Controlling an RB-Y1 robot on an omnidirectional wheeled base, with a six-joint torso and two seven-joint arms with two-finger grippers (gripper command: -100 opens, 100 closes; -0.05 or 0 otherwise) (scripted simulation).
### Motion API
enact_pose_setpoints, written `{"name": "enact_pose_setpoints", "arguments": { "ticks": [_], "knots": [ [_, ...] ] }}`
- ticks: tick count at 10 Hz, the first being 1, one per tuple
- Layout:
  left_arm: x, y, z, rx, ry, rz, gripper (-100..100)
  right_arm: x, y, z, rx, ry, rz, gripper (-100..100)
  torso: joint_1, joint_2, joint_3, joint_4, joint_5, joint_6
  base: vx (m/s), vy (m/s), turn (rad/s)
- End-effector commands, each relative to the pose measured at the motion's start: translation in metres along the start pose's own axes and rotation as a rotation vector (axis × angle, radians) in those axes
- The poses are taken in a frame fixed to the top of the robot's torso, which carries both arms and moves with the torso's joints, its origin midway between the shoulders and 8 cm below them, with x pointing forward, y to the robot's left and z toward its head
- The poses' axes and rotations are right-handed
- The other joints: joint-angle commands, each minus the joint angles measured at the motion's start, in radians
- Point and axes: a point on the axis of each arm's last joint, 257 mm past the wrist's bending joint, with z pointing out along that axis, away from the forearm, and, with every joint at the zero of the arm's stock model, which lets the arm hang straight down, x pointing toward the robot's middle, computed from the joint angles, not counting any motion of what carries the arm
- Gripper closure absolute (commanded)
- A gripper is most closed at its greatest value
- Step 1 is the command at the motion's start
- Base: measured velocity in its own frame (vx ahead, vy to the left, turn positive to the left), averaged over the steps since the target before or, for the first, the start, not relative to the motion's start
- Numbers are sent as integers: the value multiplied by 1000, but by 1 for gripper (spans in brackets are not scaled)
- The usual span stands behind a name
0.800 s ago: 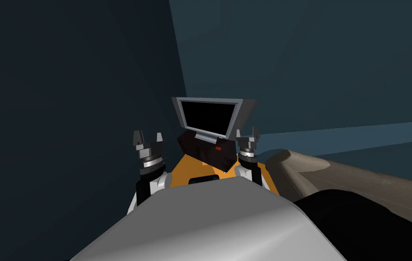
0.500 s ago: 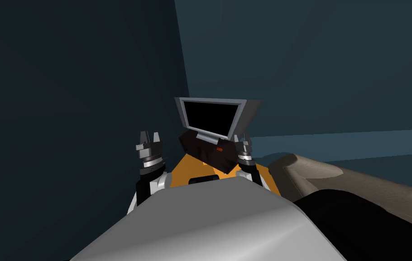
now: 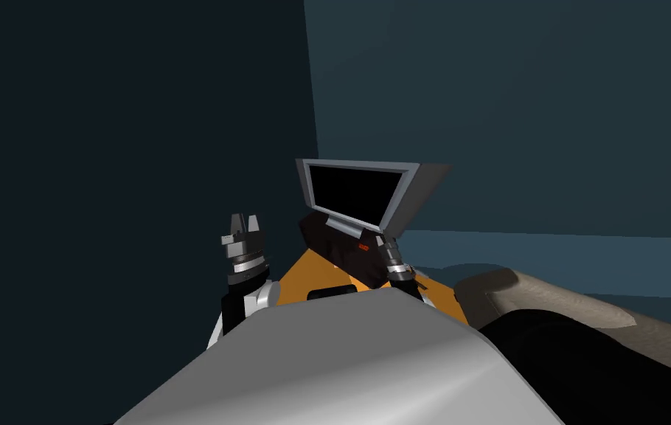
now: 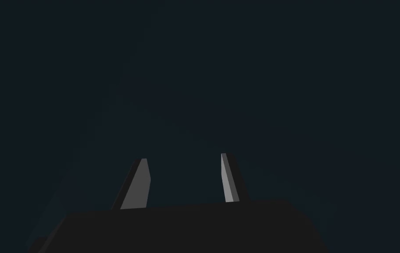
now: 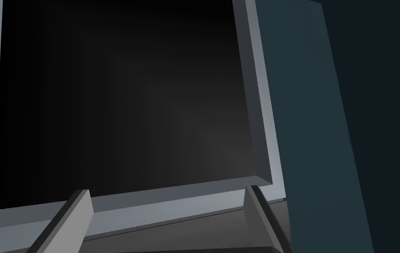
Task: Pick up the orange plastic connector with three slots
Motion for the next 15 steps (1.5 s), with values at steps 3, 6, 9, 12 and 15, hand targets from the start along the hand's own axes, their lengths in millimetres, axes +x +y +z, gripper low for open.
{"name": "enact_pose_setpoints", "arguments": {
  "ticks": [3, 6, 9, 12, 15],
  "knots": [
    [0, 0, 0, 0, 0, 0, 0, 4, -42, -23, 115, 41, -58, -100, 0, 1, 0, 0, 0, 0, 30, -14, 135],
    [0, 0, 0, 0, 0, 0, 0, 11, -106, -80, 321, 133, -169, -100, 0, 0, 0, 0, 0, 0, 42, -15, 285],
    [0, 0, 0, 0, 0, 0, 0, 12, -132, -108, 406, 168, -206, -100, 0, 0, 0, 0, 0, 0, 34, -15, 148],
    [0, 0, 0, 0, 0, 0, 0, 12, -169, -162, 548, 244, -280, -100, 0, 0, 0, 0, 0, 0, 37, -15, 261],
    [0, 0, 0, 0, 0, 0, 0, 10, -208, -247, 735, 372, -385, -100, 0, -1, 0, 0, 0, 0, 46, -18, 399]
  ]
}}
